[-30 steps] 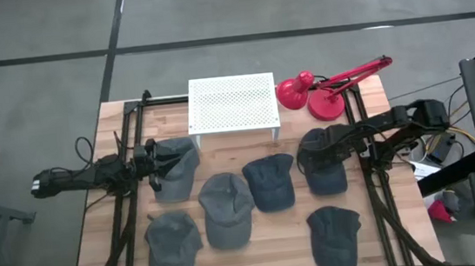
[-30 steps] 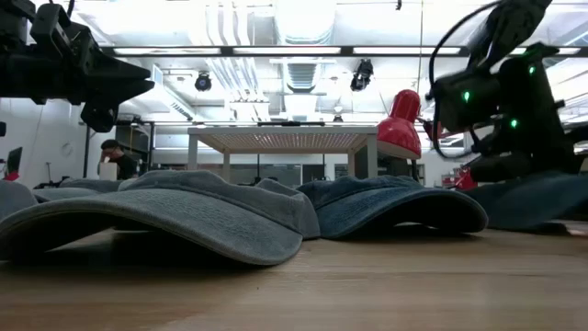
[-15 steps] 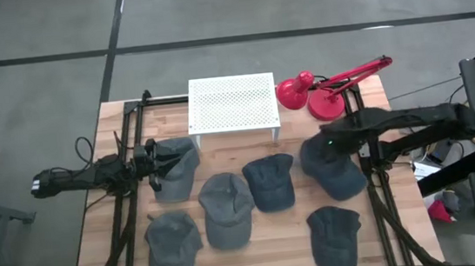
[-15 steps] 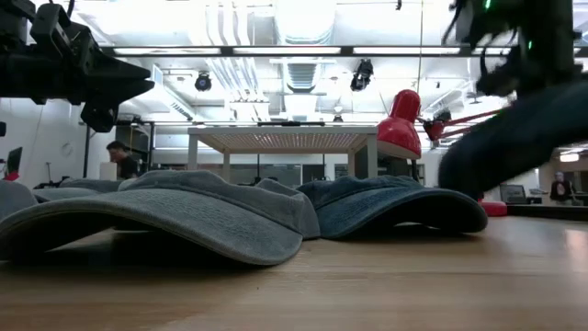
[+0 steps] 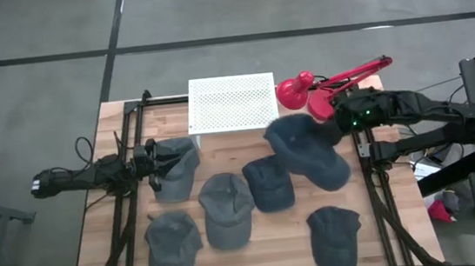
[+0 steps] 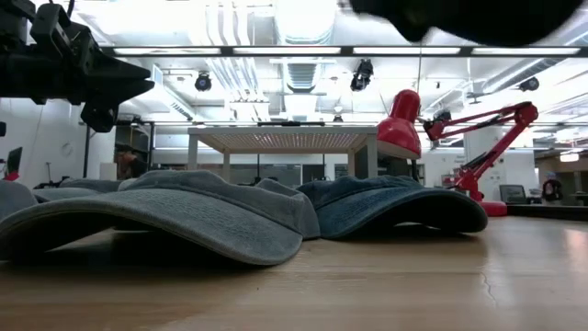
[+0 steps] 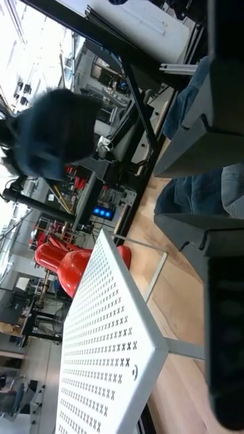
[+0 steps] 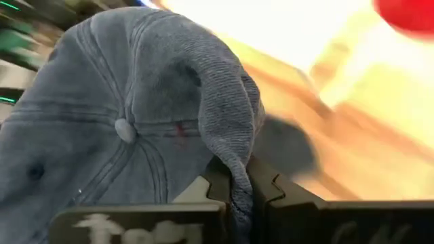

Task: Pick & Place hat
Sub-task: Put the top right black cap on the shelf

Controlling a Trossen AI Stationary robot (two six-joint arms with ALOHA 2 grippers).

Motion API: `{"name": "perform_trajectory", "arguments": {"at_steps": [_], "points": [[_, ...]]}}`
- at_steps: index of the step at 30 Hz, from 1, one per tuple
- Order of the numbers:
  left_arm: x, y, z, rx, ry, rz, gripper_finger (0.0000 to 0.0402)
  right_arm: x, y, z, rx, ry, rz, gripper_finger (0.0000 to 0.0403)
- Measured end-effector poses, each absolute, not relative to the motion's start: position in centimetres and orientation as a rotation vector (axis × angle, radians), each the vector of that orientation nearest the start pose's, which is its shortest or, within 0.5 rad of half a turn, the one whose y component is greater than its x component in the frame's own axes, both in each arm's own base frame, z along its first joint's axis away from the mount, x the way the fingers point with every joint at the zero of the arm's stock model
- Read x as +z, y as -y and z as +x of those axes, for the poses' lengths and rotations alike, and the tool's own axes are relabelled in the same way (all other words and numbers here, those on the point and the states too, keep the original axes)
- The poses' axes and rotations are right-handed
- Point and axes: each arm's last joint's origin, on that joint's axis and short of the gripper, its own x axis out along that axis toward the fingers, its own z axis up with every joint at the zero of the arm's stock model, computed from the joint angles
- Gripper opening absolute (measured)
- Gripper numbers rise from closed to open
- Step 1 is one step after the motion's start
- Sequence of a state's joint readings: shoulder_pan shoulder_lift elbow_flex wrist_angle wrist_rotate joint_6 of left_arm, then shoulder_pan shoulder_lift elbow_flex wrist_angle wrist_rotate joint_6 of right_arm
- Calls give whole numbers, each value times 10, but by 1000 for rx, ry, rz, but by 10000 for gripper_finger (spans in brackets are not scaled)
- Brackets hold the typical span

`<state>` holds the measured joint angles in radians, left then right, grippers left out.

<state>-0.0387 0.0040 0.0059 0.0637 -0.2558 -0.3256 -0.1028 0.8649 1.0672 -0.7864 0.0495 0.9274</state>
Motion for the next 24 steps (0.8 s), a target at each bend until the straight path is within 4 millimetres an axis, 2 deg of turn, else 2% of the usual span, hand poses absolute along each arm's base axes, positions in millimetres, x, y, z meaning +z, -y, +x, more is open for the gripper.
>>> {"name": "perform_trajectory", "arguments": {"at_steps": [3,6,15,19,24], "points": [[171,-4,97,205,100,-334,99,369,20,175,-372,-340,899,8],[171,-4,97,204,100,-334,99,373,25,197,-407,-208,896,8],[171,-4,97,204,100,-334,99,362,46,252,-650,92,986,13],[171,-4,97,204,100,-334,99,352,59,269,-752,128,1015,12],[171,-4,97,204,100,-334,99,352,81,289,-828,147,1010,12]]}}
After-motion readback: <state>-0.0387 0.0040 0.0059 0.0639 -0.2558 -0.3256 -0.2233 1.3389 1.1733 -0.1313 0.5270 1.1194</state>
